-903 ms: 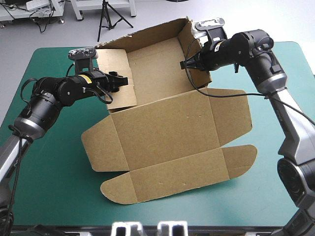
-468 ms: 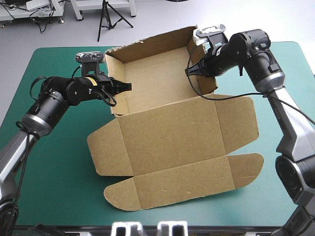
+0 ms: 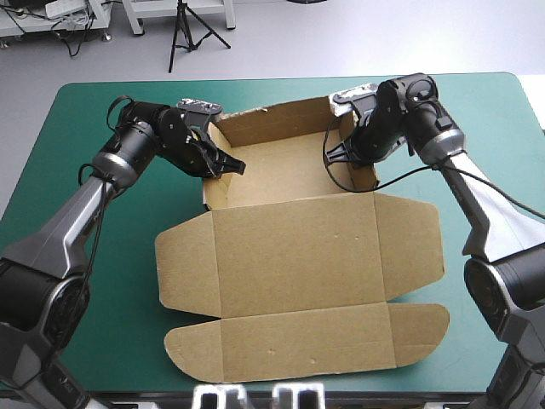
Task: Fold the box
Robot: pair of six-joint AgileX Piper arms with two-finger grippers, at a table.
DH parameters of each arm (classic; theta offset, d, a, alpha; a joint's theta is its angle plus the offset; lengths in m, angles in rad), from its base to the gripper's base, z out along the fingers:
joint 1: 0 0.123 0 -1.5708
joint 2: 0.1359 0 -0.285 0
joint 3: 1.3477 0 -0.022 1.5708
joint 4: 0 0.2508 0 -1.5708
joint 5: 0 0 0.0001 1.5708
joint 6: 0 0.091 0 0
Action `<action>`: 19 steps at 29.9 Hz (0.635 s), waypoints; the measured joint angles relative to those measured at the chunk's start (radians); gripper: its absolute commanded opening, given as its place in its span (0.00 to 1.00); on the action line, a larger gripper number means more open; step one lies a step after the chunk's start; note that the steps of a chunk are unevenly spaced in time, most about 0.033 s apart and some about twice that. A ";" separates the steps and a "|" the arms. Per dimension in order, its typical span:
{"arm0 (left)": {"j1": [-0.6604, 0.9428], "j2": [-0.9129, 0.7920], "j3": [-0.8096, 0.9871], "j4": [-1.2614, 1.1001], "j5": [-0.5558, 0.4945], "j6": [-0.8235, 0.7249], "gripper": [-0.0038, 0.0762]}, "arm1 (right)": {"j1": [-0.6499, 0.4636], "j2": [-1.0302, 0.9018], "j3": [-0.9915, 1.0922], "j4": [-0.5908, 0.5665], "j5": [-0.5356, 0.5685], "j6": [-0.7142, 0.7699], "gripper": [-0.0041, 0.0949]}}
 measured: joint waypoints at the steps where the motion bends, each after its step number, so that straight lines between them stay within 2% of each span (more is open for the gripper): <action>1: -0.001 0.020 -0.025 0.004 0.031 0.004 0.04 | -0.001 0.000 0.031 0.006 -0.002 0.008 0.02; 7: -0.013 0.094 -0.106 0.028 0.145 0.019 0.04 | -0.037 0.001 0.186 0.078 -0.035 0.039 0.02; 12: -0.030 0.119 -0.107 0.020 0.155 0.024 0.04 | -0.102 0.001 0.249 0.164 -0.044 0.017 0.02; 19: -0.086 0.159 -0.107 0.032 0.143 0.010 0.04 | -0.120 0.001 0.256 0.140 -0.031 -0.008 0.02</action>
